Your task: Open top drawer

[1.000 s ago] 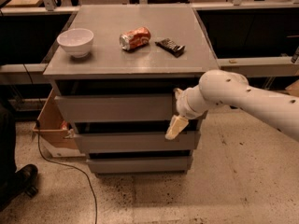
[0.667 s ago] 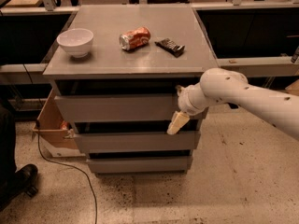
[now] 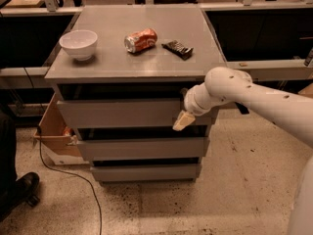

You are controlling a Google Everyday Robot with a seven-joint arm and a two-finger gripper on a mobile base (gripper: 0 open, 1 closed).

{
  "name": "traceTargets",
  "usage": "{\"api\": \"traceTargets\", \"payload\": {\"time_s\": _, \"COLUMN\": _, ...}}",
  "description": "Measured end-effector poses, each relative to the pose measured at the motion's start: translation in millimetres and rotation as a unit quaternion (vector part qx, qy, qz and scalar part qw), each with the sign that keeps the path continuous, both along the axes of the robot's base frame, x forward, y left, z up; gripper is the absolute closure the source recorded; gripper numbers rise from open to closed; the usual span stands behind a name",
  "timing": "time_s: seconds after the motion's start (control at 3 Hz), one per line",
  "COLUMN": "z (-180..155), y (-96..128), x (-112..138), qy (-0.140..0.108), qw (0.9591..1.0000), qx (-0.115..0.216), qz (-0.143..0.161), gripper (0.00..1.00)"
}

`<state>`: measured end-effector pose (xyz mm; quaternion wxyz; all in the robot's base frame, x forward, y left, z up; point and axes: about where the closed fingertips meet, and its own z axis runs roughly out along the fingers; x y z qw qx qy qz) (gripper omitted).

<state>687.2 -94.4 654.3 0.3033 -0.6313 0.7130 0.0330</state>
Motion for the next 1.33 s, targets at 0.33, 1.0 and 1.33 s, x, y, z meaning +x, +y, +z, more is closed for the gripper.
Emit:
{"api": "traceTargets", "payload": {"time_s": 0.33, "z": 4.5, "y": 0.2, "x": -0.2, "qy": 0.001, "qw": 1.0000, "qx": 0.000, "qz": 0.000, "gripper": 0.48}}
{"api": "traceTargets", "payload": {"time_s": 1.0, "z": 16.6, "y": -0.5, "x": -0.1, "qy": 0.001, "qw": 1.0000, "qx": 0.000, "qz": 0.000, "gripper": 0.94}}
{"api": "traceTargets", "payload": {"time_s": 1.33, "z": 17.2, "y": 5.0, "x": -19.8, "qy": 0.019, "qw": 0.9997, "qx": -0.008, "qz": 0.014, "gripper": 0.98}}
